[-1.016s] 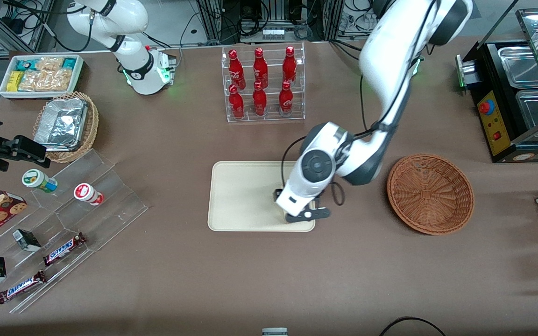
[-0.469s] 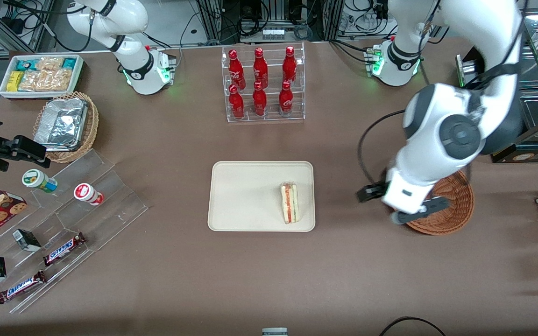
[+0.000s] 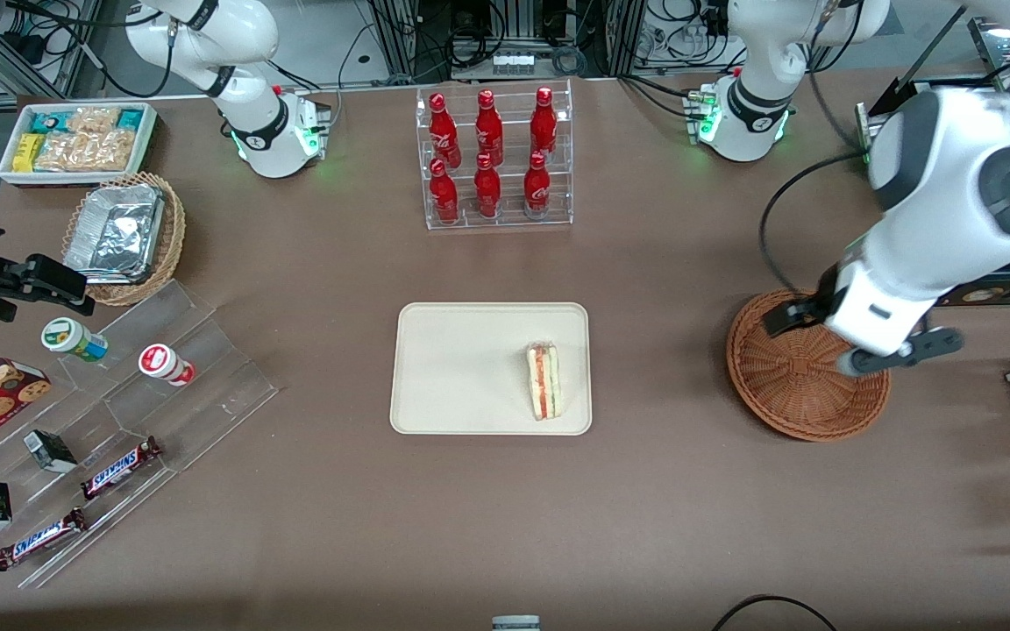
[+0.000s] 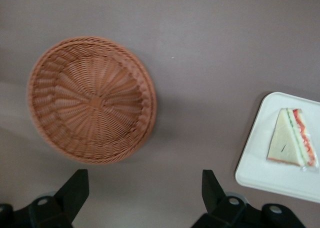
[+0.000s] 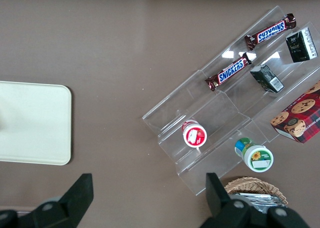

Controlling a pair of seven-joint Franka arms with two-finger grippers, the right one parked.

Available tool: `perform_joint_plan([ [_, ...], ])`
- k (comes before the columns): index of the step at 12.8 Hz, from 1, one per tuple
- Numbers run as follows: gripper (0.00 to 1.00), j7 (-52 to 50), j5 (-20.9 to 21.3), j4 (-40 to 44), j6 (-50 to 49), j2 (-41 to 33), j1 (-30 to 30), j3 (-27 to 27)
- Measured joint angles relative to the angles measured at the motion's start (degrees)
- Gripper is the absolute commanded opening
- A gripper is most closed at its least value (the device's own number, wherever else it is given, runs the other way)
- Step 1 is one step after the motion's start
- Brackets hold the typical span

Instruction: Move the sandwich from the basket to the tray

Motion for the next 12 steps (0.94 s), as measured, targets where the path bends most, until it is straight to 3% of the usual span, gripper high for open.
perform_joint_plan([
  [7, 1.0, 5.5, 1.9, -0.3, -9.3, -10.7, 1.9, 0.1],
  [12, 1.0, 13.6, 1.9, -0.3, -10.2, -12.5, 1.9, 0.9],
])
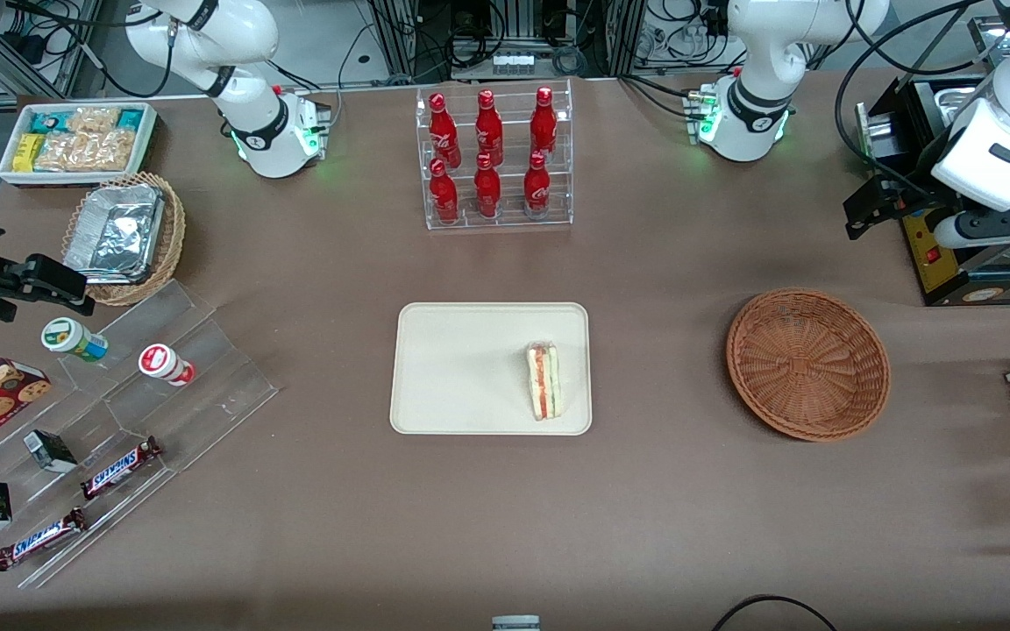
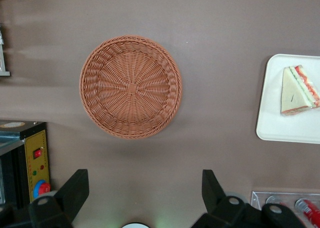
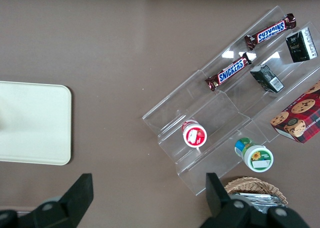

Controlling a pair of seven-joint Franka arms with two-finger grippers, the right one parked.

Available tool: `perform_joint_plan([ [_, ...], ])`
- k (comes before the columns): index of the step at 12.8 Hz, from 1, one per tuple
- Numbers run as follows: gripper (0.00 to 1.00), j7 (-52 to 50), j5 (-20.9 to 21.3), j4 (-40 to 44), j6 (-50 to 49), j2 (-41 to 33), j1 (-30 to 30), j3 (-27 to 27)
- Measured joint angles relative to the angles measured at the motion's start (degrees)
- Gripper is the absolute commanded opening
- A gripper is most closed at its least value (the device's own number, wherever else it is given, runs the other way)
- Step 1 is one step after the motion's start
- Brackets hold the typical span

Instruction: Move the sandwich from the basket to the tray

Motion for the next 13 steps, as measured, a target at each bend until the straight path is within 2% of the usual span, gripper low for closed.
perform_joint_plan([
  [6, 1.0, 5.2, 0.0, -0.5, -0.8, 0.1, 0.0, 0.4],
  [13, 1.0, 6.0, 0.0, -0.5, -1.0, 0.1, 0.0, 1.4],
])
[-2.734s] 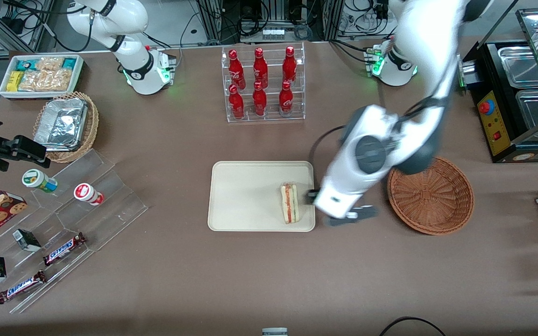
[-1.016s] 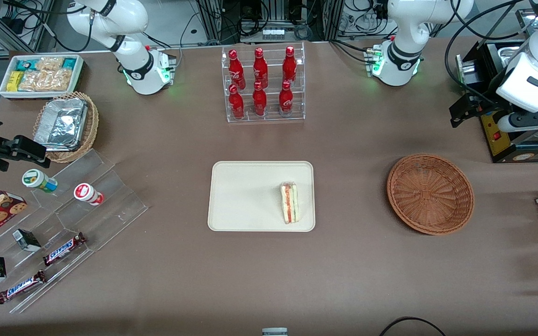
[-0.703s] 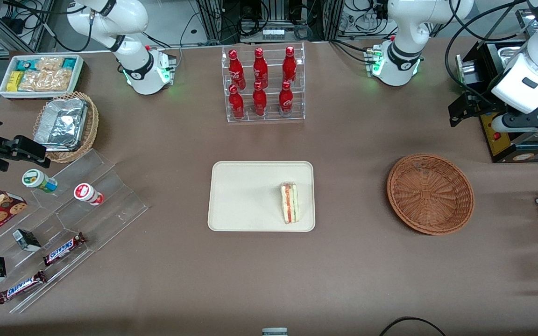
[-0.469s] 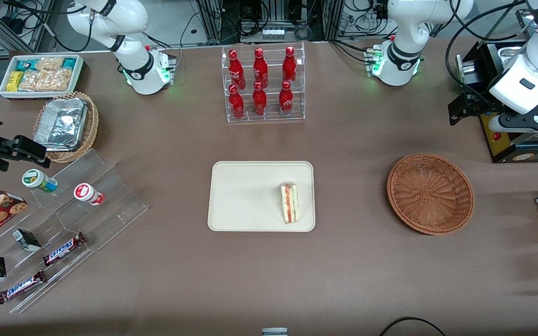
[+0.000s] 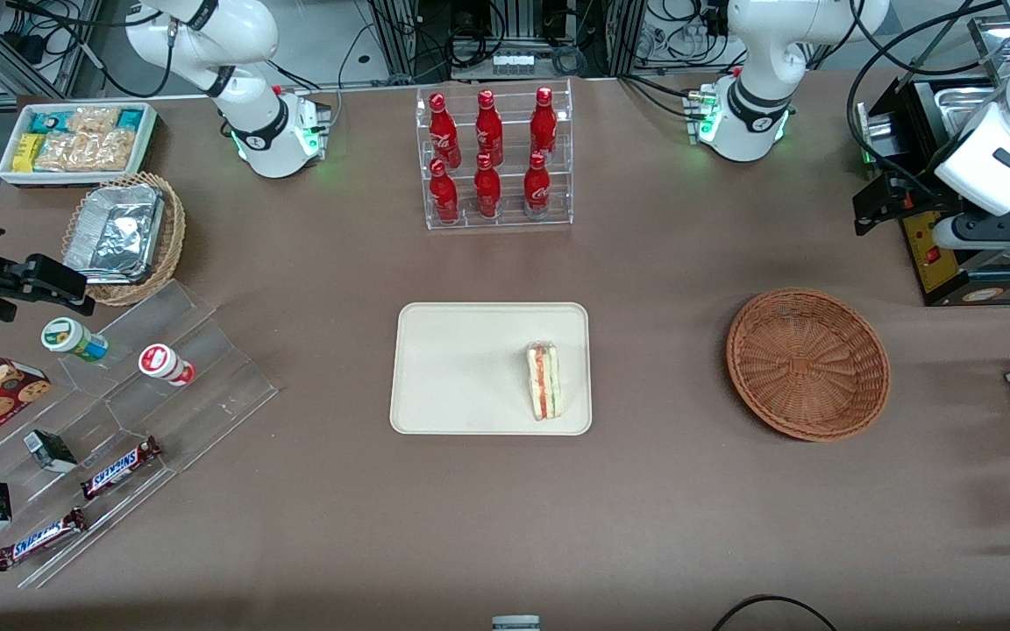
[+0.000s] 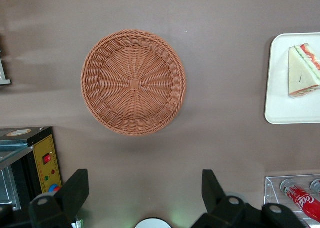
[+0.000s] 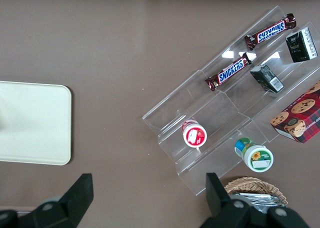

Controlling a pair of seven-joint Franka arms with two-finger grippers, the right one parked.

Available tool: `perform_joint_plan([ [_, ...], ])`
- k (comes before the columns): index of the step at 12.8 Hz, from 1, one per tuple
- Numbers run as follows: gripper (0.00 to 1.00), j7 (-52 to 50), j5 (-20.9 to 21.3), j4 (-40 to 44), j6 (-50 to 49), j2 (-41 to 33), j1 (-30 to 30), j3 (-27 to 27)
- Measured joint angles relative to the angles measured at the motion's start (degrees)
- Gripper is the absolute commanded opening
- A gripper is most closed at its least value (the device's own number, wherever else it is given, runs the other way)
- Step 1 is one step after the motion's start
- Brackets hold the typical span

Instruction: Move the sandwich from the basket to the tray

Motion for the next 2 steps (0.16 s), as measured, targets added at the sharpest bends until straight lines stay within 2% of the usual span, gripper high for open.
perform_joint_plan([
  [2, 1.0, 0.0, 0.0, 0.0, 0.0, 0.0, 0.0, 0.0],
])
